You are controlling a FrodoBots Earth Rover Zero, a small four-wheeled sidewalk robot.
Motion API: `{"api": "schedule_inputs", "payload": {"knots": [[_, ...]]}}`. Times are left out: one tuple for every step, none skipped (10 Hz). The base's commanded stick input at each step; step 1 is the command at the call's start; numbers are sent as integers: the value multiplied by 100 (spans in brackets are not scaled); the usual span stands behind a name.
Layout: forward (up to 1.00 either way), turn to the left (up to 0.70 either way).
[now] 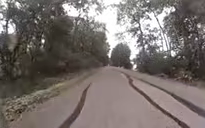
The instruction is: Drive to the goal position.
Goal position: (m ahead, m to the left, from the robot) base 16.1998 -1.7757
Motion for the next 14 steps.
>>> {"api": "schedule_inputs", "payload": {"knots": [[70, 0], [70, 0], [70, 0], [70, 0], [70, 0], [70, 0], [70, 0], [70, 0], [70, 0], [70, 0], [70, 0], [70, 0], [70, 0], [70, 0]]}}
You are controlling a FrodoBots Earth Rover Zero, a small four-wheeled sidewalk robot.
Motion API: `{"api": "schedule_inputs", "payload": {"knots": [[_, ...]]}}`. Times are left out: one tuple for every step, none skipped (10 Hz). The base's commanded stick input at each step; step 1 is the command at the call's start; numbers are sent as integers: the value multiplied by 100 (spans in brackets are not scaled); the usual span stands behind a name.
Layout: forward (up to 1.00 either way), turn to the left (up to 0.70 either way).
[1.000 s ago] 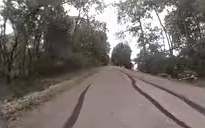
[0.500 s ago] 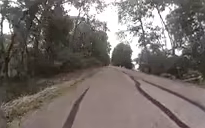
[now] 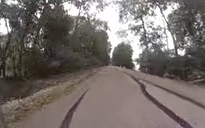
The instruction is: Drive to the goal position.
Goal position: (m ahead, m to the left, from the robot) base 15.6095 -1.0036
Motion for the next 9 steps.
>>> {"api": "schedule_inputs", "payload": {"knots": [[70, 0], [70, 0], [70, 0], [70, 0], [70, 0], [70, -1], [70, -14], [70, -30], [70, -32]]}}
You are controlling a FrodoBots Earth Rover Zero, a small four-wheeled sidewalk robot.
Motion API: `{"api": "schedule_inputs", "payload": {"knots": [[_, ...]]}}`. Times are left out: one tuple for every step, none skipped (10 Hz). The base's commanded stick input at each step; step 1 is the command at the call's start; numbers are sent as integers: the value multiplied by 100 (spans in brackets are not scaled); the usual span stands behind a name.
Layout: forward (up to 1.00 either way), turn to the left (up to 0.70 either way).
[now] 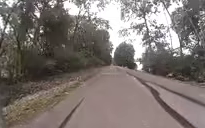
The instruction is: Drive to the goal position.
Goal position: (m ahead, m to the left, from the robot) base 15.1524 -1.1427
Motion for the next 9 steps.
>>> {"api": "schedule_inputs", "payload": {"knots": [[70, -12], [70, 0], [70, 0], [70, 0], [70, 0], [70, 0], [70, 0], [70, 0], [70, 0]]}}
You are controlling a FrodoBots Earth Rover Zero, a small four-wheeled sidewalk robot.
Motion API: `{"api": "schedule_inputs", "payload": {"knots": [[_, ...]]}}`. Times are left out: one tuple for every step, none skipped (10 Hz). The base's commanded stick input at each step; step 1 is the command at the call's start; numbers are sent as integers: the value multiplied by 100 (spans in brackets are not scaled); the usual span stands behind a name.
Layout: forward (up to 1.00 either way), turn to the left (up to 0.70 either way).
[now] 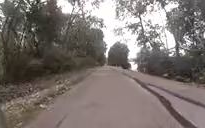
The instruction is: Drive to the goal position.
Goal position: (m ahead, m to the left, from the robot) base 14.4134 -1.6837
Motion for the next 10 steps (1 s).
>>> {"api": "schedule_inputs", "payload": {"knots": [[70, -5], [70, -31], [70, -14], [70, 0], [70, 0], [70, 0], [70, 0], [70, 0], [70, 0], [70, 0]]}}
